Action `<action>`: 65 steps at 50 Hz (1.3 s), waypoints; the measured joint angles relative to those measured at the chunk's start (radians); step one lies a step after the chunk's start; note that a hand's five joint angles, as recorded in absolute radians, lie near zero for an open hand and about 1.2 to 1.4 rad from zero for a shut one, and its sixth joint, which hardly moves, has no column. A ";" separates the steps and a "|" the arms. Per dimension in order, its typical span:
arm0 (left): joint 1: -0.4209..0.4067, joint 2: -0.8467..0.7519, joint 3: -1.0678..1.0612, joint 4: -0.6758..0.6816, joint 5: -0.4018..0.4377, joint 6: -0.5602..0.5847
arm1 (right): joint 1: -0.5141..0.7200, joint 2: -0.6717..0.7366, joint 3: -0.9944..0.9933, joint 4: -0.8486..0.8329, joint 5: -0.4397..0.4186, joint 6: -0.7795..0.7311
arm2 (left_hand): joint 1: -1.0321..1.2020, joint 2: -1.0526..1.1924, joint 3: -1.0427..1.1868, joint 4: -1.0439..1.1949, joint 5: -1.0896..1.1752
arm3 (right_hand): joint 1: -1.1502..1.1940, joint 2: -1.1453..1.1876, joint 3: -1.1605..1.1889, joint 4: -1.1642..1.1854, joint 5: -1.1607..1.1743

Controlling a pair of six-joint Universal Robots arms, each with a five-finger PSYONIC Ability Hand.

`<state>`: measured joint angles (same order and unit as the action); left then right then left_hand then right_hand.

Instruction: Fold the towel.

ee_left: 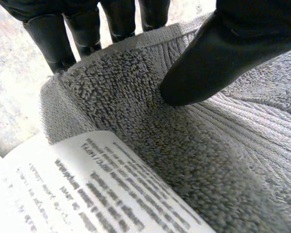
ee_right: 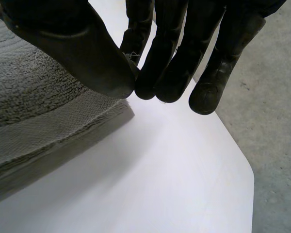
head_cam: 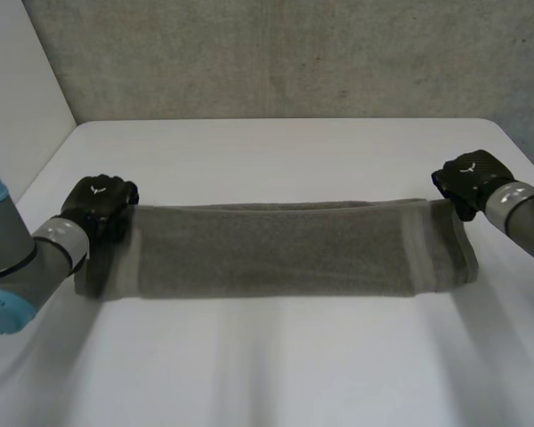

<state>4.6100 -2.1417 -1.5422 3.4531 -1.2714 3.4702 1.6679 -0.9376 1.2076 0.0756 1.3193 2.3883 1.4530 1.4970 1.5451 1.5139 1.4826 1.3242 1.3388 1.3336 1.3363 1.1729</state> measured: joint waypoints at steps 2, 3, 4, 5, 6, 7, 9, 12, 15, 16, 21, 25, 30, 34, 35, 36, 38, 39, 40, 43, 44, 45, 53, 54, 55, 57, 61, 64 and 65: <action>-0.007 -0.030 0.044 0.000 -0.004 0.000 | 0.017 0.038 -0.050 -0.001 0.030 0.012 | 0.000 0.000 0.000 0.000 0.000 | 0.000 0.000 0.000 0.000 0.000; -0.012 -0.049 0.073 -0.001 -0.007 0.000 | 0.026 0.060 -0.079 -0.001 0.045 0.020 | 0.000 0.000 0.000 0.000 0.000 | 0.000 0.000 0.000 0.000 0.000; -0.017 -0.072 0.105 -0.001 -0.010 0.000 | 0.033 0.081 -0.107 -0.001 0.060 0.029 | 0.000 0.000 0.000 0.000 0.000 | 0.000 0.000 0.000 0.000 0.000; -0.020 -0.086 0.126 -0.002 -0.014 0.001 | 0.038 0.094 -0.125 -0.001 0.068 0.035 | 0.000 0.000 0.000 0.000 0.000 | 0.000 0.000 0.000 0.000 0.000; -0.024 -0.110 0.160 -0.005 -0.021 0.002 | 0.045 0.119 -0.159 -0.002 0.081 0.045 | 0.000 0.000 0.000 0.000 0.000 | 0.000 0.000 0.000 0.000 0.000; -0.026 -0.123 0.178 -0.007 -0.024 0.002 | 0.048 0.129 -0.172 -0.002 0.086 0.049 | 0.000 0.000 0.000 0.000 0.000 | 0.000 0.000 0.000 0.000 0.000; -0.031 -0.157 0.226 -0.017 -0.035 0.003 | 0.056 0.162 -0.216 -0.002 0.100 0.060 | 0.000 0.000 0.000 0.000 0.000 | 0.000 0.000 0.000 0.000 0.000; -0.042 -0.216 0.309 -0.045 -0.052 0.004 | 0.071 0.214 -0.285 -0.001 0.124 0.071 | 0.000 0.000 0.000 0.000 0.000 | 0.000 0.000 0.000 0.000 0.000; -0.049 -0.253 0.361 -0.071 -0.061 0.005 | 0.080 0.250 -0.332 -0.001 0.145 0.073 | -0.163 -0.172 -0.181 -0.184 -0.175 | -0.067 -0.076 -0.068 -0.072 -0.083; -0.053 -0.269 0.385 -0.089 -0.064 0.005 | 0.085 0.266 -0.354 0.000 0.157 0.073 | -0.384 -0.395 -0.407 -0.422 -0.373 | -0.256 -0.272 -0.255 -0.261 -0.279; -0.066 -0.302 0.443 -0.155 -0.089 0.007 | 0.099 0.297 -0.403 0.001 0.202 0.073 | -1.117 -1.117 -1.158 -1.163 -1.132 | -0.995 -1.026 -0.991 -0.995 -1.046; -0.076 -0.295 0.453 -0.190 -0.116 0.005 | 0.111 0.296 -0.403 0.005 0.223 0.072 | -1.183 -1.233 -1.291 -1.248 -1.254 | -1.079 -1.093 -1.088 -1.080 -1.112; -0.096 -0.227 0.417 -0.207 -0.139 -0.003 | 0.134 0.226 -0.338 0.031 0.230 0.073 | -1.183 -1.233 -1.291 -1.248 -1.255 | -1.082 -1.093 -1.088 -1.080 -1.112; -0.105 -0.126 0.332 -0.202 -0.142 -0.008 | 0.145 0.106 -0.224 0.056 0.223 0.074 | -1.184 -1.233 -1.292 -1.248 -1.256 | -1.086 -1.093 -1.088 -1.080 -1.112; -0.108 -0.077 0.287 -0.198 -0.141 -0.009 | 0.146 0.058 -0.173 0.061 0.221 0.075 | -1.184 -1.233 -1.293 -1.248 -1.257 | -1.086 -1.093 -1.088 -1.080 -1.112; -0.109 -0.056 0.267 -0.196 -0.141 -0.010 | 0.147 0.038 -0.152 0.063 0.220 0.074 | -1.185 -1.234 -1.294 -1.248 -1.257 | -1.086 -1.093 -1.088 -1.080 -1.112; -0.112 0.018 0.191 -0.185 -0.138 -0.012 | 0.147 -0.037 -0.067 0.066 0.218 0.073 | -1.186 -1.236 -1.294 -1.248 -1.259 | -1.086 -1.093 -1.088 -1.080 -1.112; -0.113 0.043 0.164 -0.180 -0.137 -0.013 | 0.146 -0.060 -0.039 0.067 0.217 0.073 | -1.186 -1.236 -1.294 -1.248 -1.259 | -1.086 -1.093 -1.088 -1.080 -1.112; -0.115 0.081 0.121 -0.169 -0.137 -0.016 | 0.146 -0.101 0.010 0.066 0.216 0.071 | -1.187 -1.237 -1.294 -1.248 -1.259 | -1.087 -1.093 -1.088 -1.080 -1.112; -0.120 0.162 0.022 -0.134 -0.135 -0.024 | 0.145 -0.176 0.108 0.064 0.214 0.067 | -1.187 -1.237 -1.295 -1.248 -1.259 | -1.087 -1.093 -1.088 -1.080 -1.112; -0.122 0.202 -0.028 -0.110 -0.134 -0.030 | 0.144 -0.207 0.151 0.061 0.214 0.065 | -1.188 -1.237 -1.295 -1.248 -1.259 | -1.087 -1.093 -1.088 -1.080 -1.112; -0.124 0.237 -0.074 -0.085 -0.134 -0.037 | 0.143 -0.234 0.194 0.058 0.213 0.063 | -1.188 -1.237 -1.295 -1.248 -1.259 | -1.087 -1.093 -1.088 -1.080 -1.112; -0.124 0.378 -0.312 0.107 -0.133 -0.117 | 0.101 -0.312 0.396 -0.027 0.203 0.057 | -1.188 -1.237 -1.295 -1.248 -1.259 | -1.086 -1.092 -1.087 -1.080 -1.109; -0.124 0.383 -0.334 0.134 -0.132 -0.129 | 0.090 -0.313 0.421 -0.054 0.197 0.058 | -1.188 -1.237 -1.295 -1.248 -1.259 | -1.083 -1.091 -1.086 -1.080 -1.110; -0.123 0.385 -0.354 0.162 -0.132 -0.142 | 0.080 -0.311 0.442 -0.081 0.190 0.058 | -1.188 -1.237 -1.295 -1.248 -1.259 | -1.073 -1.084 -1.080 -1.073 -1.101; -0.122 0.385 -0.377 0.198 -0.132 -0.158 | 0.067 -0.306 0.467 -0.119 0.179 0.058 | -1.188 -1.237 -1.295 -1.248 -1.259 | -1.042 -1.059 -1.057 -1.057 -1.063; -0.121 0.369 -0.402 0.249 -0.132 -0.180 | 0.044 -0.267 0.501 -0.199 0.153 0.060 | -1.188 -1.237 -1.295 -1.248 -1.259 | -0.956 -0.973 -0.962 -0.964 -0.957; -0.121 0.356 -0.404 0.258 -0.132 -0.183 | 0.033 -0.225 0.501 -0.237 0.138 0.064 | -1.188 -1.237 -1.295 -1.248 -1.259 | -0.868 -0.879 -0.871 -0.870 -0.870; -0.121 0.353 -0.404 0.258 -0.132 -0.183 | 0.031 -0.215 0.499 -0.244 0.134 0.065 | -1.188 -1.237 -1.295 -1.248 -1.259 | -0.851 -0.860 -0.853 -0.852 -0.855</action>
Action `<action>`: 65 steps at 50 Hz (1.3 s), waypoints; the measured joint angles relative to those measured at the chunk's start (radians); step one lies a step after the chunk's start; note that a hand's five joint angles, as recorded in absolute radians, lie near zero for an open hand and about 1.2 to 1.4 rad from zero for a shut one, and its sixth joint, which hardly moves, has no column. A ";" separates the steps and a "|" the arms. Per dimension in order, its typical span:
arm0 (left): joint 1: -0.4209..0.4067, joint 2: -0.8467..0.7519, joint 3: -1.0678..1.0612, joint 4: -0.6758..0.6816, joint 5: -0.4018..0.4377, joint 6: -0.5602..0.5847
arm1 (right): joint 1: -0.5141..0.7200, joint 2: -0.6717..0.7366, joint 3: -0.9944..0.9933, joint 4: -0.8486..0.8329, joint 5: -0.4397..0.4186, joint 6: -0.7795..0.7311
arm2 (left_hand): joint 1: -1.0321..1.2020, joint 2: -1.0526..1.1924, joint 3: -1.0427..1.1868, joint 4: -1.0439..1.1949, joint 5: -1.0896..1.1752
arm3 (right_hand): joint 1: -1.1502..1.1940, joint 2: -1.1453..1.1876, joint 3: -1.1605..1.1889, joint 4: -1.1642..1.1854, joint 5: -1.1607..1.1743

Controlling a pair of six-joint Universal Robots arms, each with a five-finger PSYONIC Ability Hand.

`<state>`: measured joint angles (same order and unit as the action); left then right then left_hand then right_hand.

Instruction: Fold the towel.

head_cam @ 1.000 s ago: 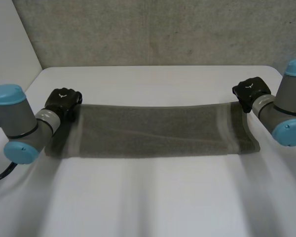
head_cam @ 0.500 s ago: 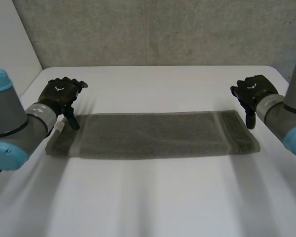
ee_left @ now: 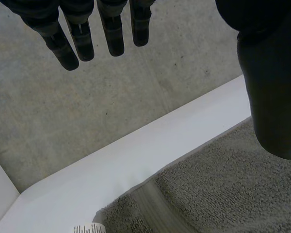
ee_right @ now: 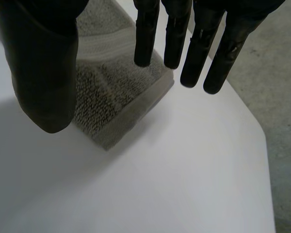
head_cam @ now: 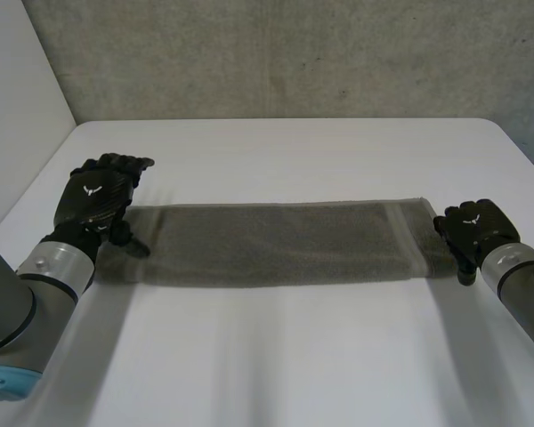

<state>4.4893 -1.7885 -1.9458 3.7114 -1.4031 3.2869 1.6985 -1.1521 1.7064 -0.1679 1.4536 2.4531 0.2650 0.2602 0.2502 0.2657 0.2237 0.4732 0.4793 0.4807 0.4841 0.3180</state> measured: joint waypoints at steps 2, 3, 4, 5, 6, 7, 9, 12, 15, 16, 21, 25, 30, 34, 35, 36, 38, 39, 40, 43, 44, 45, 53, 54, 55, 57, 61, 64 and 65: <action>0.001 -0.005 0.001 -0.001 0.000 0.001 | -0.007 0.020 -0.005 -0.012 -0.007 0.002 | 0.000 0.000 0.000 0.000 0.000 | 0.032 0.027 0.027 0.024 0.022; 0.002 -0.007 0.002 -0.002 0.000 0.002 | -0.012 0.032 -0.008 -0.018 -0.011 0.004 | 0.000 0.000 0.000 0.000 0.000 | 0.048 0.038 0.040 0.035 0.034; 0.003 -0.008 0.002 -0.003 0.001 0.002 | -0.018 0.042 -0.011 -0.023 -0.017 0.005 | 0.000 0.000 0.000 0.000 0.000 | 0.057 0.045 0.048 0.042 0.042; 0.004 -0.009 0.002 -0.004 0.001 0.003 | -0.023 0.051 -0.013 -0.026 -0.022 0.006 | 0.000 0.000 0.000 0.000 0.000 | 0.071 0.059 0.060 0.054 0.054; 0.005 -0.009 0.002 -0.005 0.001 0.003 | -0.025 0.055 -0.015 -0.027 -0.025 0.007 | 0.000 0.000 0.000 0.000 0.000 | 0.080 0.067 0.069 0.063 0.063; 0.006 -0.009 0.002 -0.006 0.001 0.004 | -0.030 0.065 -0.018 -0.028 -0.034 0.008 | 0.000 0.000 0.000 0.000 0.000 | 0.098 0.088 0.089 0.081 0.081; 0.008 -0.009 0.001 -0.007 0.002 0.005 | -0.035 0.075 -0.021 -0.030 -0.046 0.011 | -0.001 0.000 0.000 0.000 0.000 | 0.128 0.120 0.118 0.114 0.112; 0.010 -0.009 -0.004 -0.006 0.002 0.005 | -0.043 0.086 -0.024 -0.030 -0.071 0.022 | -0.001 0.000 0.000 0.000 0.000 | 0.184 0.176 0.180 0.176 0.171; 0.011 -0.011 -0.010 -0.002 0.003 0.005 | -0.050 0.091 -0.027 -0.030 -0.094 0.042 | -0.001 0.000 0.000 0.000 0.000 | 0.195 0.182 0.191 0.186 0.183; 0.010 -0.014 -0.013 -0.001 0.003 0.006 | -0.053 0.094 -0.030 -0.030 -0.106 0.057 | -0.001 0.000 0.000 0.000 0.000 | 0.211 0.199 0.207 0.202 0.200; 0.002 -0.031 -0.020 0.004 0.003 0.006 | -0.062 0.108 -0.042 -0.030 -0.140 0.106 | -0.001 0.000 0.000 0.000 0.000 | 0.395 0.393 0.379 0.375 0.367; -0.005 -0.044 -0.023 0.006 0.001 0.006 | -0.073 0.118 -0.054 -0.033 -0.152 0.138 | -0.001 0.000 0.000 0.000 0.000 | 0.833 0.835 0.827 0.825 0.825; -0.008 -0.047 -0.023 0.006 0.000 0.005 | -0.102 0.118 -0.059 -0.045 -0.148 0.146 | -0.002 0.000 0.000 0.000 0.000 | 0.836 0.845 0.848 0.852 0.842; -0.007 -0.047 -0.023 0.007 0.000 0.005 | -0.142 0.116 -0.065 -0.051 -0.142 0.140 | -0.002 0.000 0.000 0.000 0.000 | 0.836 0.845 0.848 0.852 0.842; -0.006 -0.047 -0.023 0.007 -0.001 0.004 | -0.156 0.116 -0.067 -0.050 -0.141 0.137 | -0.002 0.000 0.000 0.000 0.000 | 0.836 0.845 0.848 0.852 0.843; -0.006 -0.047 -0.023 0.007 -0.001 0.004 | -0.173 0.116 -0.071 -0.047 -0.139 0.134 | -0.002 0.000 0.000 0.000 0.000 | 0.836 0.845 0.848 0.852 0.843; -0.006 -0.047 -0.023 0.007 -0.001 0.004 | -0.198 0.115 -0.078 -0.041 -0.138 0.130 | -0.002 0.000 0.000 0.000 0.000 | 0.836 0.846 0.848 0.852 0.845; -0.006 -0.048 -0.022 0.007 -0.001 0.004 | -0.218 0.114 -0.085 -0.035 -0.137 0.125 | -0.002 0.000 0.000 0.000 0.000 | 0.836 0.846 0.848 0.852 0.844; -0.006 -0.048 -0.022 0.007 -0.001 0.004 | -0.229 0.114 -0.089 -0.031 -0.136 0.122 | -0.002 0.000 0.000 0.000 0.000 | 0.836 0.846 0.848 0.852 0.844; -0.005 -0.048 -0.022 0.007 -0.001 0.005 | -0.292 0.108 -0.120 -0.002 -0.130 0.097 | -0.002 0.000 0.000 0.000 0.000 | 0.836 0.846 0.848 0.852 0.844; -0.005 -0.048 -0.022 0.007 -0.001 0.005 | -0.311 0.105 -0.132 0.008 -0.127 0.087 | -0.002 0.000 0.000 0.000 0.000 | 0.836 0.846 0.848 0.852 0.844; -0.005 -0.048 -0.022 0.007 -0.001 0.005 | -0.333 0.103 -0.146 0.020 -0.122 0.073 | -0.002 0.000 0.000 0.000 0.000 | 0.837 0.846 0.848 0.852 0.844; -0.005 -0.049 -0.022 0.008 0.000 0.005 | -0.365 0.081 -0.268 0.126 -0.082 -0.032 | -0.002 0.000 0.000 0.000 0.000 | 0.842 0.851 0.848 0.852 0.852; -0.005 -0.050 -0.022 0.008 0.000 0.005 | -0.334 0.075 -0.288 0.144 -0.075 -0.034 | -0.002 0.000 0.000 0.000 0.000 | 0.842 0.851 0.848 0.852 0.852; -0.006 -0.050 -0.022 0.009 0.000 0.005 | -0.315 0.072 -0.298 0.151 -0.070 -0.034 | -0.002 0.000 0.000 0.000 0.000 | 0.842 0.851 0.848 0.852 0.852; -0.006 -0.052 -0.022 0.009 0.000 0.005 | -0.245 0.061 -0.330 0.171 -0.056 -0.026 | -0.002 0.000 0.000 0.000 0.000 | 0.842 0.851 0.848 0.852 0.852; -0.007 -0.057 -0.022 0.010 0.000 0.006 | -0.027 0.039 -0.402 0.192 -0.007 0.015 | -0.002 0.000 0.000 0.000 0.000 | 0.842 0.852 0.848 0.852 0.852; -0.007 -0.061 -0.022 0.010 0.000 0.008 | 0.123 0.036 -0.447 0.194 0.023 0.038 | -0.002 0.000 0.000 0.000 0.000 | 0.842 0.855 0.848 0.852 0.852; -0.007 -0.062 -0.022 0.010 0.000 0.008 | 0.186 0.039 -0.465 0.194 0.033 0.046 | -0.002 0.000 0.000 0.000 0.000 | 0.844 0.855 0.848 0.852 0.852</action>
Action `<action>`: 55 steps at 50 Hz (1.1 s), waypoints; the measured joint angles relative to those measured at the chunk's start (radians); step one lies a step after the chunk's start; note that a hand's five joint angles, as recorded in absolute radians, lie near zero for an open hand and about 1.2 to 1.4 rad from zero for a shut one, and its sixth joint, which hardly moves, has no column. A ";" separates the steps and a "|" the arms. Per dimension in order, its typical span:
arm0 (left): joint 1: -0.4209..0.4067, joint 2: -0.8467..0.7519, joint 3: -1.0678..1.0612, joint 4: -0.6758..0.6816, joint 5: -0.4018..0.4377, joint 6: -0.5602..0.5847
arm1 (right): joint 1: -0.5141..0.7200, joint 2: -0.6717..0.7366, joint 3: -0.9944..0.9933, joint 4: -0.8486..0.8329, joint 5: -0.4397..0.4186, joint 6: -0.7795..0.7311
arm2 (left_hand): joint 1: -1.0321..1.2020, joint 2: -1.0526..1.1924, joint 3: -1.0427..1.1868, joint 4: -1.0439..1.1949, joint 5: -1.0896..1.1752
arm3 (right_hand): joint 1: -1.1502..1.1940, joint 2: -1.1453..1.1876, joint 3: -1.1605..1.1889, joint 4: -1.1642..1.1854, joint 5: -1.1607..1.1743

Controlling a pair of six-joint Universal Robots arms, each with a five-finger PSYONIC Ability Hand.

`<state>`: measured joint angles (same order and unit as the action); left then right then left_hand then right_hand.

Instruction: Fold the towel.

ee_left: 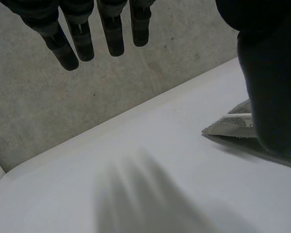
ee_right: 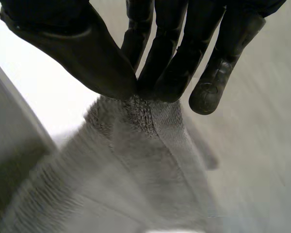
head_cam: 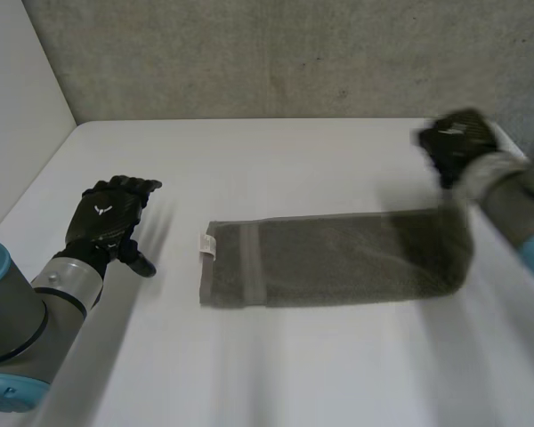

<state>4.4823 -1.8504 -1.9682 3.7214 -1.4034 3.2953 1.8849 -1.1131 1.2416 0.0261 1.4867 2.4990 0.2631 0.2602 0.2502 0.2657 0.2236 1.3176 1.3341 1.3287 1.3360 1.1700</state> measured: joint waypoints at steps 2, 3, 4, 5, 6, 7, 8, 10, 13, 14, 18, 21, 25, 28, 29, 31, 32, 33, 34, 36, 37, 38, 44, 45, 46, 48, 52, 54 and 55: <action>0.000 -0.002 0.000 0.000 0.000 0.001 | 0.108 0.014 -0.030 -0.002 0.017 0.009 | 0.000 0.000 0.000 0.000 0.000 | 0.008 0.000 0.000 0.000 0.000; 0.000 -0.003 0.000 0.000 0.000 0.002 | 0.179 0.031 -0.049 -0.002 0.023 0.013 | 0.000 0.000 0.000 0.000 0.000 | 0.021 0.000 0.000 0.000 0.002; 0.000 -0.003 0.000 0.000 0.000 0.002 | 0.208 0.039 -0.056 -0.003 0.026 0.014 | -0.001 0.000 0.000 0.000 0.000 | 0.023 0.000 0.000 0.000 0.002; 0.000 -0.004 0.000 0.000 0.000 0.002 | 0.269 0.063 -0.075 -0.005 0.031 0.016 | -0.001 0.000 0.000 0.000 0.000 | 0.023 0.000 0.000 0.000 0.002; 0.000 -0.004 0.000 0.000 0.000 0.003 | 0.326 0.091 -0.090 -0.004 0.033 0.016 | -0.001 0.000 0.000 0.000 0.000 | 0.023 0.000 0.000 0.000 0.002; 0.000 -0.004 0.000 0.000 0.000 0.003 | 0.371 0.121 -0.105 -0.004 0.036 0.015 | -0.002 0.000 0.000 0.000 -0.001 | 0.023 0.000 0.000 0.000 0.002; 0.000 -0.004 0.000 0.000 0.000 0.004 | 0.407 0.149 -0.118 -0.002 0.036 0.013 | -0.002 0.000 0.000 0.000 -0.001 | 0.021 -0.002 -0.001 -0.001 -0.003; 0.000 -0.005 0.000 0.000 0.000 0.004 | 0.444 0.187 -0.133 0.001 0.037 0.010 | -0.002 0.000 0.000 0.000 -0.001 | -0.003 -0.026 -0.014 -0.017 -0.019; 0.000 -0.005 0.000 0.000 0.000 0.005 | 0.497 0.265 -0.161 0.016 0.038 0.005 | -0.002 0.000 -0.001 0.000 -0.001 | -0.558 -0.574 -0.546 -0.553 -0.582; 0.000 -0.005 0.000 0.000 0.000 0.005 | 0.504 0.285 -0.170 0.022 0.038 0.005 | -0.003 0.000 -0.001 0.000 -0.001 | -0.756 -0.779 -0.744 -0.752 -0.796; -0.001 -0.006 0.000 0.000 0.000 0.007 | 0.500 0.304 -0.187 0.039 0.043 0.012 | -0.003 0.000 -0.001 0.000 -0.001 | -1.057 -1.088 -1.077 -1.079 -1.110; -0.001 -0.006 -0.001 0.000 0.000 0.007 | 0.481 0.283 -0.185 0.046 0.048 0.026 | -0.003 0.000 -0.001 0.000 -0.001 | -1.073 -1.089 -1.084 -1.081 -1.110; -0.003 -0.011 -0.001 -0.001 0.000 0.008 | 0.407 0.202 -0.138 0.054 0.057 0.082 | -0.003 0.000 -0.001 0.000 -0.001 | -1.080 -1.089 -1.084 -1.081 -1.110; -0.010 -0.016 -0.001 -0.001 0.001 0.009 | 0.330 0.122 -0.058 0.054 0.059 0.135 | -0.003 0.000 -0.001 0.000 -0.001 | -1.080 -1.089 -1.084 -1.081 -1.110; -0.013 -0.017 -0.001 -0.001 0.002 0.009 | 0.305 0.096 -0.024 0.052 0.058 0.149 | -0.003 0.000 -0.001 0.000 -0.001 | -1.080 -1.089 -1.084 -1.081 -1.110; -0.022 -0.018 0.000 -0.002 0.003 0.009 | 0.264 0.057 0.035 0.045 0.057 0.165 | -0.003 0.000 -0.001 0.000 0.001 | -1.080 -1.089 -1.084 -1.081 -1.110; -0.028 -0.019 0.003 -0.002 0.004 0.009 | 0.246 0.040 0.062 0.040 0.056 0.170 | -0.003 0.000 -0.001 0.000 0.002 | -1.080 -1.089 -1.084 -1.081 -1.110; -0.033 -0.019 0.006 -0.002 0.005 0.009 | 0.227 0.024 0.091 0.034 0.054 0.174 | -0.003 0.000 -0.001 0.000 0.002 | -1.080 -1.089 -1.084 -1.081 -1.110; -0.044 -0.022 0.014 -0.003 0.006 0.009 | 0.198 0.000 0.133 0.022 0.051 0.177 | -0.003 0.000 0.000 0.000 0.007 | -1.080 -1.089 -1.084 -1.081 -1.110; -0.069 -0.033 0.039 -0.007 0.009 0.010 | 0.148 -0.040 0.209 -0.005 0.045 0.180 | -0.003 0.001 0.002 0.000 0.023 | -1.080 -1.089 -1.084 -1.081 -1.110; -0.078 -0.038 0.049 -0.009 0.011 0.009 | 0.136 -0.050 0.227 -0.012 0.044 0.180 | -0.003 0.001 0.002 0.000 0.027 | -1.080 -1.089 -1.084 -1.081 -1.110; -0.097 -0.051 0.072 -0.015 0.013 0.010 | 0.113 -0.069 0.263 -0.029 0.039 0.180 | 0.000 0.005 0.004 0.002 0.033 | -1.080 -1.089 -1.084 -1.081 -1.110; -0.229 -0.174 0.268 -0.110 0.048 0.013 | 0.007 -0.149 0.430 -0.136 0.002 0.179 | 0.071 0.079 0.089 0.069 0.121 | -1.080 -1.089 -1.084 -1.081 -1.110; -0.243 -0.192 0.298 -0.128 0.053 0.014 | -0.002 -0.155 0.445 -0.147 -0.003 0.180 | 0.088 0.093 0.104 0.086 0.134 | -1.080 -1.089 -1.084 -1.081 -1.110; -0.256 -0.209 0.324 -0.146 0.057 0.015 | -0.009 -0.159 0.455 -0.154 -0.006 0.180 | 0.099 0.103 0.114 0.098 0.146 | -1.080 -1.089 -1.084 -1.081 -1.110; -0.301 -0.272 0.426 -0.219 0.073 0.020 | -0.037 -0.172 0.497 -0.187 -0.019 0.182 | 0.132 0.133 0.143 0.129 0.176 | -1.080 -1.089 -1.084 -1.081 -1.110; -0.368 -0.390 0.622 -0.364 0.092 0.031 | -0.073 -0.181 0.549 -0.234 -0.037 0.180 | 0.138 0.143 0.151 0.132 0.186 | -1.081 -1.089 -1.084 -1.081 -1.110; -0.389 -0.439 0.703 -0.419 0.095 0.036 | -0.080 -0.182 0.560 -0.246 -0.041 0.179 | 0.148 0.153 0.160 0.142 0.195 | -1.081 -1.089 -1.084 -1.081 -1.110; -0.393 -0.451 0.721 -0.430 0.096 0.037 | -0.082 -0.181 0.562 -0.249 -0.042 0.178 | 0.155 0.159 0.166 0.151 0.202 | -1.081 -1.089 -1.084 -1.081 -1.110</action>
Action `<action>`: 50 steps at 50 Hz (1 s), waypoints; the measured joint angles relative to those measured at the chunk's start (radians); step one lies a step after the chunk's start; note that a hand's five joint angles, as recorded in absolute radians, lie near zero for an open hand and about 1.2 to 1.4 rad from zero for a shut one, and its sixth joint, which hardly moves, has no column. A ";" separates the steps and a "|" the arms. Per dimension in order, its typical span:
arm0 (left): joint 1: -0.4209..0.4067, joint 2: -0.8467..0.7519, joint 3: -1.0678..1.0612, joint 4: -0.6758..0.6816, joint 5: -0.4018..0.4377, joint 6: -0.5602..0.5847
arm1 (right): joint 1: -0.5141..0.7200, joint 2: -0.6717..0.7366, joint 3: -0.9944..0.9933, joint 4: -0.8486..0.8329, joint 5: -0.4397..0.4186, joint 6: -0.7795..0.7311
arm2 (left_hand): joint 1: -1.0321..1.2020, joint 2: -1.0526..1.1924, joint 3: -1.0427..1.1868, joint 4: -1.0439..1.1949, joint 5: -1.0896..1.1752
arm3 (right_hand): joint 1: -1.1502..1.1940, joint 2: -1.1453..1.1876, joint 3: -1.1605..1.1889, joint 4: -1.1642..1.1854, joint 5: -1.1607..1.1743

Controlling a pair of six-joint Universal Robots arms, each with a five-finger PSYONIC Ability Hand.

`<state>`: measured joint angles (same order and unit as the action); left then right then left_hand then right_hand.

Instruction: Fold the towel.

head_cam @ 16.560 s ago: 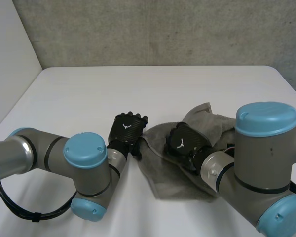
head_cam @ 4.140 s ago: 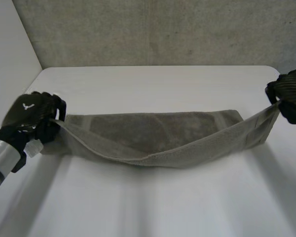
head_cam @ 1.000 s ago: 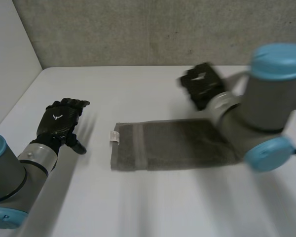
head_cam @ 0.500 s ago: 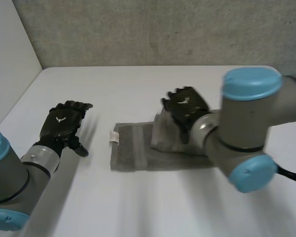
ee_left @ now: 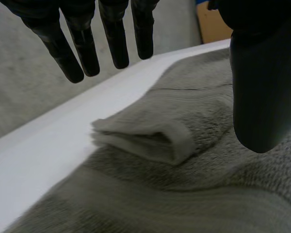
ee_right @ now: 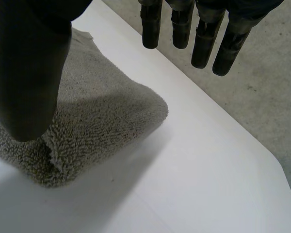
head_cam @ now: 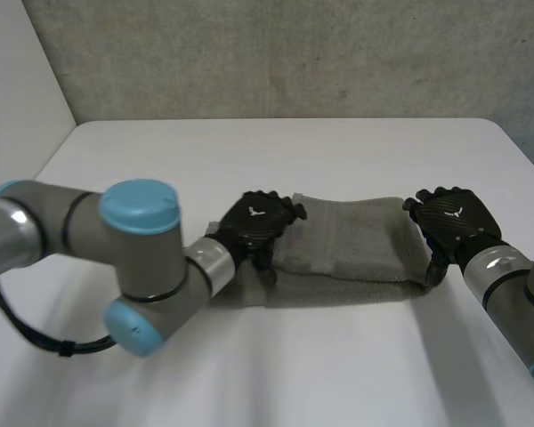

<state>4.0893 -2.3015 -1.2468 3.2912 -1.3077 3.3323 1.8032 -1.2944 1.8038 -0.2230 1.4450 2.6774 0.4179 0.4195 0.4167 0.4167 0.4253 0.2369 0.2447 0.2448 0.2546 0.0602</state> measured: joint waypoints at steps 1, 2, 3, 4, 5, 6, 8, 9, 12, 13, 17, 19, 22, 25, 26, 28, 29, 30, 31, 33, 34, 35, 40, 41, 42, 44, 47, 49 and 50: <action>-0.010 -0.031 0.048 -0.028 0.000 0.003 | -0.002 0.001 0.004 -0.005 -0.001 -0.001 | 0.017 0.016 0.016 0.018 0.016 | -0.001 0.000 0.000 0.000 0.000; -0.013 -0.045 0.070 -0.040 0.000 0.005 | -0.003 0.001 0.005 -0.007 -0.002 -0.001 | 0.026 0.024 0.023 0.026 0.024 | -0.002 0.000 0.000 0.000 0.000; -0.018 -0.067 0.103 -0.056 -0.001 0.008 | -0.004 0.002 0.007 -0.009 -0.003 -0.002 | 0.040 0.039 0.040 0.043 0.038 | -0.004 0.000 0.000 0.000 0.000; -0.021 -0.087 0.132 -0.069 -0.002 0.011 | -0.004 0.002 0.008 -0.011 -0.003 -0.002 | 0.061 0.056 0.058 0.061 0.057 | -0.004 0.000 0.000 0.000 0.000; -0.022 -0.097 0.146 -0.073 -0.003 0.012 | -0.004 0.003 0.008 -0.011 -0.003 -0.002 | 0.077 0.071 0.077 0.080 0.076 | -0.004 0.000 0.000 0.000 0.000; -0.024 -0.119 0.176 -0.081 -0.006 0.016 | -0.003 0.004 0.009 -0.012 -0.003 -0.002 | 0.116 0.108 0.116 0.115 0.109 | -0.004 0.000 0.000 0.000 0.000; -0.025 -0.142 0.207 -0.084 -0.009 0.021 | -0.002 0.005 0.009 -0.012 -0.004 -0.002 | 0.197 0.190 0.191 0.194 0.185 | -0.004 0.000 0.000 0.000 0.000; -0.025 -0.148 0.215 -0.083 -0.010 0.023 | -0.002 0.006 0.010 -0.012 -0.004 -0.002 | 0.220 0.215 0.219 0.222 0.210 | -0.004 0.000 0.000 0.000 0.000; -0.024 -0.169 0.244 -0.081 -0.011 0.027 | -0.001 0.008 0.011 -0.012 -0.008 -0.003 | 0.307 0.303 0.302 0.307 0.291 | -0.004 0.000 0.000 0.000 0.000; -0.024 -0.177 0.254 -0.079 -0.011 0.028 | 0.000 0.009 0.011 -0.012 -0.010 -0.003 | 0.332 0.329 0.331 0.335 0.315 | -0.004 0.000 0.000 0.000 0.000; -0.024 -0.196 0.278 -0.078 -0.010 0.029 | -0.001 0.012 0.012 -0.013 -0.015 -0.004 | 0.419 0.416 0.417 0.418 0.397 | -0.004 0.000 0.000 0.000 0.000; -0.025 -0.202 0.283 -0.078 -0.010 0.029 | -0.002 0.012 0.012 -0.014 -0.016 -0.005 | 0.424 0.422 0.424 0.424 0.401 | -0.004 0.000 0.000 0.000 0.000; -0.026 -0.209 0.287 -0.079 -0.009 0.030 | -0.003 0.013 0.012 -0.014 -0.017 -0.005 | 0.426 0.426 0.426 0.424 0.404 | -0.004 0.000 0.000 0.000 0.000; -0.028 -0.213 0.286 -0.082 -0.008 0.030 | -0.004 0.013 0.010 -0.015 -0.017 -0.006 | 0.426 0.425 0.426 0.424 0.404 | -0.004 0.000 0.000 0.000 0.000; -0.028 -0.213 0.285 -0.083 -0.008 0.030 | -0.004 0.013 0.010 -0.015 -0.017 -0.006 | 0.426 0.425 0.426 0.424 0.404 | -0.004 0.000 0.000 0.000 0.000; -0.029 -0.215 0.283 -0.087 -0.008 0.030 | -0.004 0.014 0.010 -0.015 -0.017 -0.006 | 0.425 0.423 0.424 0.423 0.404 | -0.004 0.000 0.000 0.000 0.000; -0.030 -0.215 0.283 -0.089 -0.008 0.030 | -0.004 0.014 0.010 -0.015 -0.017 -0.006 | 0.424 0.421 0.423 0.422 0.403 | -0.004 0.000 0.000 0.000 0.000; -0.030 -0.216 0.282 -0.092 -0.008 0.030 | -0.004 0.014 0.009 -0.015 -0.017 -0.006 | 0.421 0.418 0.422 0.420 0.404 | -0.004 0.000 0.000 0.000 0.000; -0.031 -0.217 0.281 -0.093 -0.008 0.030 | -0.004 0.015 0.009 -0.015 -0.017 -0.006 | 0.421 0.419 0.422 0.421 0.404 | -0.004 0.000 0.000 0.000 0.000; -0.031 -0.218 0.281 -0.098 -0.008 0.030 | -0.003 0.015 0.009 -0.015 -0.017 -0.007 | 0.422 0.420 0.423 0.423 0.405 | -0.004 0.000 0.000 0.000 0.000; -0.031 -0.219 0.280 -0.101 -0.009 0.030 | -0.003 0.015 0.009 -0.015 -0.017 -0.007 | 0.438 0.434 0.438 0.437 0.422 | -0.005 0.000 0.000 0.000 0.000; -0.032 -0.219 0.280 -0.102 -0.009 0.030 | -0.003 0.015 0.009 -0.015 -0.017 -0.007 | 0.450 0.449 0.453 0.452 0.437 | -0.005 0.000 0.000 0.000 0.000; -0.032 -0.220 0.278 -0.108 -0.010 0.031 | -0.002 0.017 0.010 -0.015 -0.017 -0.007 | 0.659 0.659 0.663 0.659 0.637 | -0.005 0.000 0.000 0.000 0.000; -0.032 -0.220 0.277 -0.108 -0.011 0.031 | -0.002 0.017 0.010 -0.015 -0.017 -0.007 | 0.682 0.681 0.685 0.689 0.665 | -0.005 0.000 0.000 0.000 0.000; -0.032 -0.219 0.277 -0.109 -0.012 0.032 | -0.002 0.018 0.010 -0.015 -0.017 -0.007 | 0.819 0.807 0.815 0.817 0.791 | -0.005 0.000 0.000 0.000 0.000; -0.032 -0.217 0.276 -0.109 -0.014 0.033 | -0.002 0.019 0.010 -0.016 -0.017 -0.007 | 0.924 0.924 0.939 0.939 0.915 | -0.005 0.000 0.000 0.000 0.000; -0.033 -0.210 0.275 -0.109 -0.028 0.043 | -0.002 0.021 0.009 -0.016 -0.017 -0.007 | 0.997 1.027 1.101 1.089 1.053 | -0.005 0.000 0.000 0.000 0.000; -0.035 -0.201 0.273 -0.111 -0.050 0.056 | -0.002 0.022 0.009 -0.016 -0.017 -0.008 | 0.997 1.027 1.114 1.094 1.055 | -0.005 0.000 0.000 0.000 0.000; -0.037 -0.194 0.271 -0.113 -0.067 0.066 | -0.002 0.022 0.009 -0.016 -0.017 -0.008 | 0.997 1.027 1.117 1.094 1.055 | -0.005 0.000 0.000 0.000 0.000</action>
<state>4.0523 -2.4956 -0.9755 3.1781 -1.3743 3.3986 1.8009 -1.2721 1.8125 -0.2387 1.4282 2.6691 1.4153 1.4462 1.5332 1.5104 1.4807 0.2323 0.2448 0.2448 0.2546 0.0604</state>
